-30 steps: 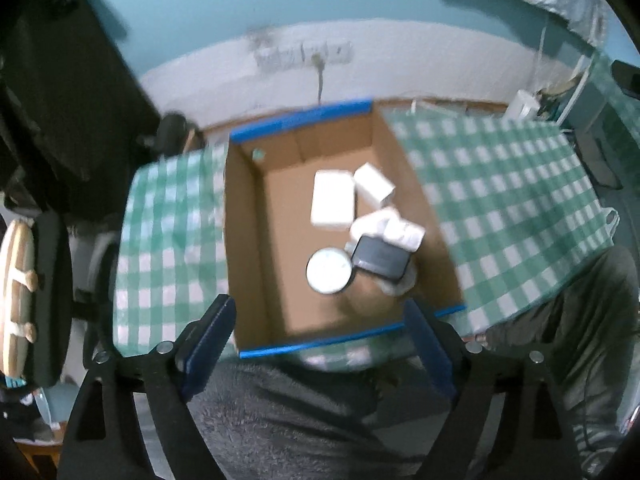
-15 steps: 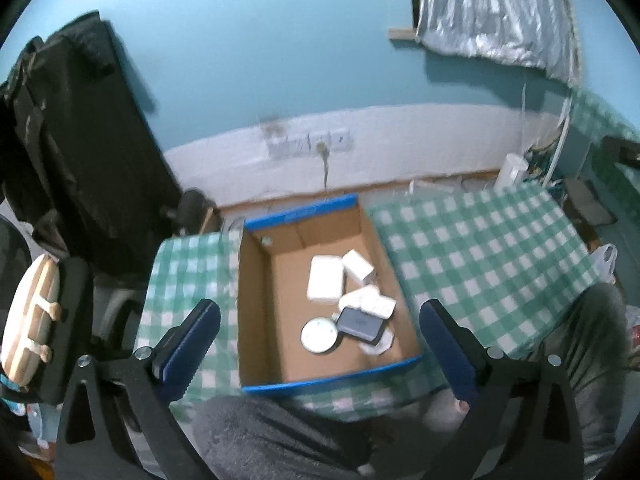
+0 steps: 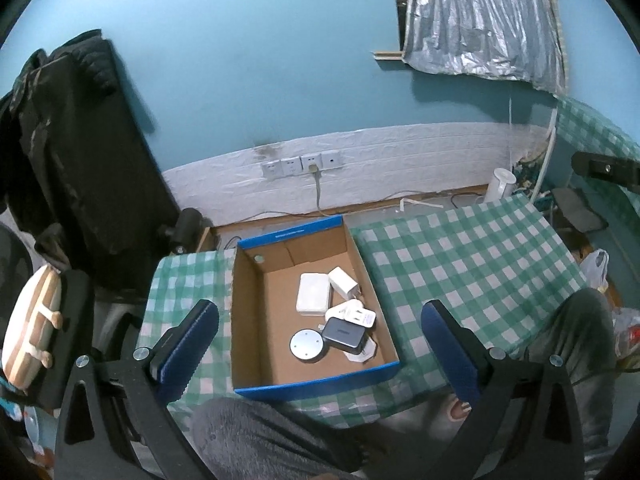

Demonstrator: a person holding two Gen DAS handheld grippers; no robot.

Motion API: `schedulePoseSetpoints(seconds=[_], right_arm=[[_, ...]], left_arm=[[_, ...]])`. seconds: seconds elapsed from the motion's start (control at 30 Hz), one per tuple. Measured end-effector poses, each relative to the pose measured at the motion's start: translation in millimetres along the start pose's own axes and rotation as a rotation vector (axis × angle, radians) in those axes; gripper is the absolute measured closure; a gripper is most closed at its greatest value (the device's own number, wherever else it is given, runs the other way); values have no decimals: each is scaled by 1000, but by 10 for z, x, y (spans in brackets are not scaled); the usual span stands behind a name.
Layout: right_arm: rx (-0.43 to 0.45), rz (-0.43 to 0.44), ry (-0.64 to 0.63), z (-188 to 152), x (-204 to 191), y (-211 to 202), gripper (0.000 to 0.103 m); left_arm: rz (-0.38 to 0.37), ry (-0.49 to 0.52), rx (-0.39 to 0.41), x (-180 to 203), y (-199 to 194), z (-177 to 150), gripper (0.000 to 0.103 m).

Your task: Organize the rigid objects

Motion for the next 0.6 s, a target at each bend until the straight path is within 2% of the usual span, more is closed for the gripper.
schedulePoseSetpoints(seconds=[0.1,0.23,0.6], right_arm=[[2,-2,4,3,3,1,22],[0,-6,11,-11,14,-7,22],[-10,1,12,-46,25,8,22]], left_arm=[[17,-17,2,-17,-19,-22,1],[-4,-34,2,-31,-54,-26,1],[15,-13,-13,10,-95,-18,1]])
Point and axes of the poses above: each gripper's, at about its wrist camera, not at the fingertips, and y roughly the way its jaws point, x to its right, z to its top, the point moved 1 cm from there along y, roughly the way its jaws point, and after that the axes turned 15 degrees about -x, right-handed, at the moved point
